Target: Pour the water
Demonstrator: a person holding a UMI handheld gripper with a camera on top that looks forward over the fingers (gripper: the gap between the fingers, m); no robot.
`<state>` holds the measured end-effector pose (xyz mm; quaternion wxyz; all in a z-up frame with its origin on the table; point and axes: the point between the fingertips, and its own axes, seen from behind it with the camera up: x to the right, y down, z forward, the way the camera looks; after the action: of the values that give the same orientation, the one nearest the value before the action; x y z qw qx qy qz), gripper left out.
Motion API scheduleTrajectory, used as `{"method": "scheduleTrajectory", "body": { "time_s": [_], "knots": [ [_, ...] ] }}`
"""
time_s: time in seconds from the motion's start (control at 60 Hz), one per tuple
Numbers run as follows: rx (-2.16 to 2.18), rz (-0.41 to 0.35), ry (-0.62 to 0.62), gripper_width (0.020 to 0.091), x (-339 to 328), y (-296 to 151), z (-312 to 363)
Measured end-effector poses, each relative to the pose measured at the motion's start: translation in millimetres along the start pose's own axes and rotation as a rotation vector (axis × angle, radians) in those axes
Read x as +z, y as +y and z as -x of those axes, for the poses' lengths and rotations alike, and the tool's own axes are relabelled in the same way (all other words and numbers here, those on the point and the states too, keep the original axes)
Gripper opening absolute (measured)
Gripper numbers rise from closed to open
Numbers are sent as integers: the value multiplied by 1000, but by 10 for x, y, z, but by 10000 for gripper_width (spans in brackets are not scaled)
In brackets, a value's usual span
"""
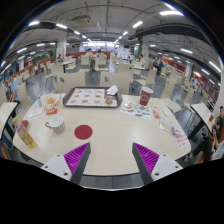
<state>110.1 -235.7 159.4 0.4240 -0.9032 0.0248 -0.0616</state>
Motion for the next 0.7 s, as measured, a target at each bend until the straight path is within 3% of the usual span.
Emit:
{"method": "scheduleTrajectory", "body": {
  "time_s": [0.017, 0.367, 0.7],
  "knots": [
    [-1, -3, -1, 851, 137, 210, 0],
    [-5, 15, -10, 850, -66, 426, 475],
    [-20, 38, -148, 852, -218, 829, 2254]
  ]
}}
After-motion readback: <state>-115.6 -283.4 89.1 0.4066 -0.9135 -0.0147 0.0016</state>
